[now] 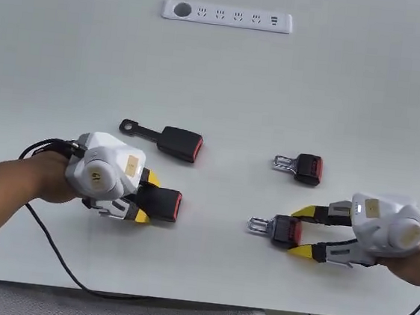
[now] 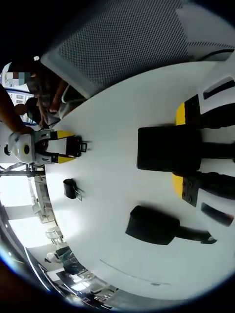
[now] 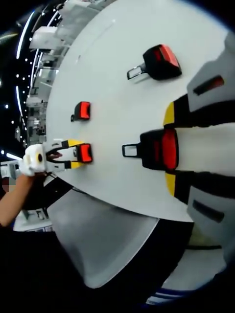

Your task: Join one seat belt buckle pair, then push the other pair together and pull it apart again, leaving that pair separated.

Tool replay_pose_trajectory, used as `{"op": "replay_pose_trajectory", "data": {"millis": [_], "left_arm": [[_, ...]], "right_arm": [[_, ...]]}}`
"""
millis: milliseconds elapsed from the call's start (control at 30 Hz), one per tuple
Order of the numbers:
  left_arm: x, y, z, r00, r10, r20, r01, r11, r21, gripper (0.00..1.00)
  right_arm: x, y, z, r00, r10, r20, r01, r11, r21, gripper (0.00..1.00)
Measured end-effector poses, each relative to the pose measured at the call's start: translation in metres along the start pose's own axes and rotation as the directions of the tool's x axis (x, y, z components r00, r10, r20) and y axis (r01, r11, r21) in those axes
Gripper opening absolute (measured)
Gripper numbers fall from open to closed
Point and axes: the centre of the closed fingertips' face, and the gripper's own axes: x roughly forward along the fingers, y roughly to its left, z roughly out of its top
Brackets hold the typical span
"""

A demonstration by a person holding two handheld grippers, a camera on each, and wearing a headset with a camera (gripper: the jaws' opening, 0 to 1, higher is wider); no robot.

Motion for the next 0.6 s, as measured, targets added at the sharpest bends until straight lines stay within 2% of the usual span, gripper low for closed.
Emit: {"op": "replay_pose_trajectory", "data": {"millis": [300, 600], "left_arm": [[0.000, 0.000, 0.000, 1.0000, 0.001, -0.007, -0.001, 1.000, -0.003, 0.35], [0.000, 0.000, 0.000, 0.9999, -0.001, -0.014, 0.001, 1.000, -0.001, 0.35]], "right_arm": [[0.018, -0.001, 0.012, 0.9989, 0.014, 0.045, -0.013, 1.000, -0.016, 0.34], [0.030, -0.001, 0.022, 0.9966, 0.006, 0.082, -0.006, 1.000, 0.002, 0.33]]}}
